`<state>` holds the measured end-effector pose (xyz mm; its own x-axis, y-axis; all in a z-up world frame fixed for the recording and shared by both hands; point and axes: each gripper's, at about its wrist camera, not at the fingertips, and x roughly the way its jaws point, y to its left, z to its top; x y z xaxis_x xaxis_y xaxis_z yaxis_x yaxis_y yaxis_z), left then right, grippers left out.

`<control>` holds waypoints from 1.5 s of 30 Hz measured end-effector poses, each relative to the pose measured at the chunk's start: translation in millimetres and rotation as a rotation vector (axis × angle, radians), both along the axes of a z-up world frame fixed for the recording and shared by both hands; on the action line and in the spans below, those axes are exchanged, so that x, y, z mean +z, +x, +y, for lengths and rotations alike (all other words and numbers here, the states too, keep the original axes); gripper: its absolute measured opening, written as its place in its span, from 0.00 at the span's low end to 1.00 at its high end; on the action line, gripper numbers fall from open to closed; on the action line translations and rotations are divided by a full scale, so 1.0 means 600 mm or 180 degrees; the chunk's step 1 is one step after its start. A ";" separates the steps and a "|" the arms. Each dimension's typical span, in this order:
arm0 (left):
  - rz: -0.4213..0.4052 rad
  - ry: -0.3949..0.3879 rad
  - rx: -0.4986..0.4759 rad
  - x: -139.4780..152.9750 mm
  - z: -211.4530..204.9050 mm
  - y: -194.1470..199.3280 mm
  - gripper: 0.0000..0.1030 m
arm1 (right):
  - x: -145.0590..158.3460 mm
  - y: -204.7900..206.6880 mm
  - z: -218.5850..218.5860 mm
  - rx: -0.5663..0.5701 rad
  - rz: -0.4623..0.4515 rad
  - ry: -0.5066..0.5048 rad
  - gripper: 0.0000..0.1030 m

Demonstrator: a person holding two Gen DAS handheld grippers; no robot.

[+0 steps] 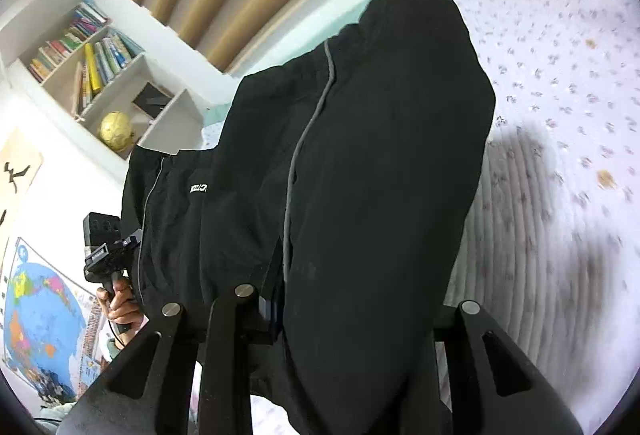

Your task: Fold large clothes

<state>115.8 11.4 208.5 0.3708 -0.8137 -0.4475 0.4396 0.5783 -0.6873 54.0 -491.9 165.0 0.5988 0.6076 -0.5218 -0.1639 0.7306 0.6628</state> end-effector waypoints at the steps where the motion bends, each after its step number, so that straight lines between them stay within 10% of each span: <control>1: 0.0007 -0.0039 -0.0023 0.008 0.004 -0.020 0.29 | 0.016 -0.026 -0.002 -0.0003 -0.0007 0.0004 0.33; 8: 0.0271 -0.0132 -0.0071 -0.046 0.088 -0.116 0.30 | 0.051 -0.170 0.002 0.0058 0.0173 -0.0249 0.33; 15: 0.0831 -0.0064 0.0305 -0.241 0.137 -0.126 0.34 | -0.068 -0.187 0.011 -0.0049 0.0622 -0.0438 0.33; 22: 0.1505 -0.1344 0.0464 -0.400 0.247 -0.146 0.47 | -0.223 -0.216 -0.085 -0.0657 0.0953 0.0437 0.69; 25: 0.1235 -0.0856 0.0592 -0.359 0.255 -0.169 0.47 | -0.226 -0.238 -0.090 -0.0799 0.0881 0.0607 0.70; 30: 0.0424 0.0327 0.1027 -0.220 0.234 -0.224 0.45 | -0.153 -0.303 -0.086 -0.1289 0.0729 -0.0089 0.74; 34: -0.0223 0.0485 0.1009 -0.115 0.174 -0.252 0.45 | -0.047 -0.339 -0.048 -0.1454 0.0295 -0.0854 0.74; 41: 0.0516 0.1036 0.1026 -0.208 0.063 -0.126 0.45 | -0.056 -0.221 0.090 -0.0881 0.0468 -0.1033 0.87; 45: 0.1171 0.0764 0.0984 -0.286 0.073 -0.083 0.45 | -0.147 -0.173 0.146 -0.0694 0.0839 -0.1409 0.86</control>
